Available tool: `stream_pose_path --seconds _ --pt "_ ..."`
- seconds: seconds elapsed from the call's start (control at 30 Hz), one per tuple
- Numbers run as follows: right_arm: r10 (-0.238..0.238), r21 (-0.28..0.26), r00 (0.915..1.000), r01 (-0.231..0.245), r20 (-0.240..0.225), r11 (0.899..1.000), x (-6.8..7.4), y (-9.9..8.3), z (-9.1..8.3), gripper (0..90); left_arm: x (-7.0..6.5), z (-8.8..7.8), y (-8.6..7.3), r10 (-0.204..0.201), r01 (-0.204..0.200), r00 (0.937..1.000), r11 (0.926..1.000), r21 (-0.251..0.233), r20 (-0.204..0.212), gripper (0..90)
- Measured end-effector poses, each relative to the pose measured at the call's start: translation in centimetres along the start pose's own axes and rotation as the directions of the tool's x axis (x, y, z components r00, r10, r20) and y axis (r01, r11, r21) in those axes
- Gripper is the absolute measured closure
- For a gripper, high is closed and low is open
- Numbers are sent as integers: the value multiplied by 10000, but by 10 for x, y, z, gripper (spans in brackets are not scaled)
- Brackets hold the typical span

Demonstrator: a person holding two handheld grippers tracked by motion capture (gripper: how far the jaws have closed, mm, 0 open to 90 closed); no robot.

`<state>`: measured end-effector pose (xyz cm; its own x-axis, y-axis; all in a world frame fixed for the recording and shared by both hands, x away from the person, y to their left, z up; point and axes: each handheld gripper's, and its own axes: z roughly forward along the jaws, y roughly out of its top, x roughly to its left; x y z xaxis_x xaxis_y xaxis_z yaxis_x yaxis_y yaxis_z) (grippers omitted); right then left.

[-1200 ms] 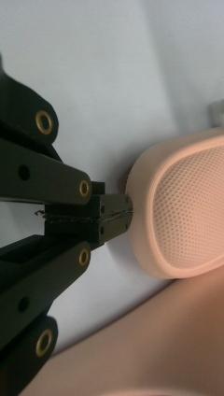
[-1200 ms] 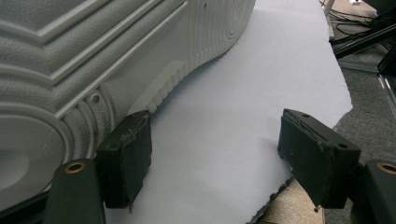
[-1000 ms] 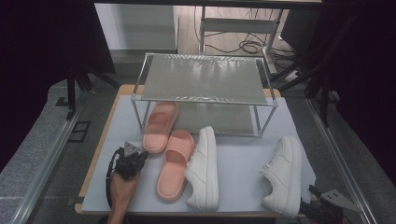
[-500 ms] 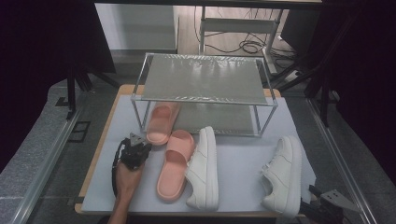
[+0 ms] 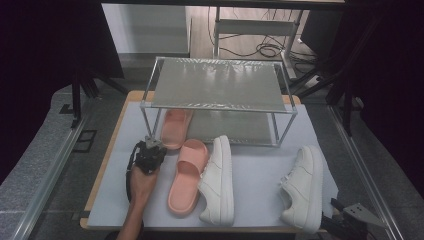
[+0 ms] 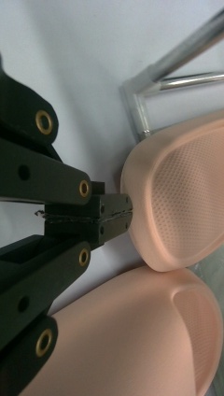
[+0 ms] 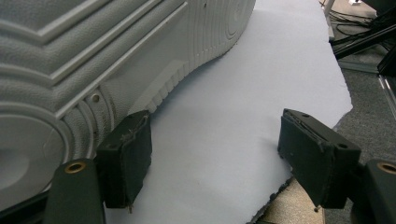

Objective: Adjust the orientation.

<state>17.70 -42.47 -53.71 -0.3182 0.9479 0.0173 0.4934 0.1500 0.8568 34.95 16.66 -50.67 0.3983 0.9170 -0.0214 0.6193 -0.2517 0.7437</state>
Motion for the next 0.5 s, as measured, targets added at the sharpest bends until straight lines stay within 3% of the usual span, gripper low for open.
stream_pose_path --seconds 0.5 --pt "-8 7 10000 8 -10 10000 0 0 0 265 4 24 17 -185 189 9982 9998 65 -569 897"
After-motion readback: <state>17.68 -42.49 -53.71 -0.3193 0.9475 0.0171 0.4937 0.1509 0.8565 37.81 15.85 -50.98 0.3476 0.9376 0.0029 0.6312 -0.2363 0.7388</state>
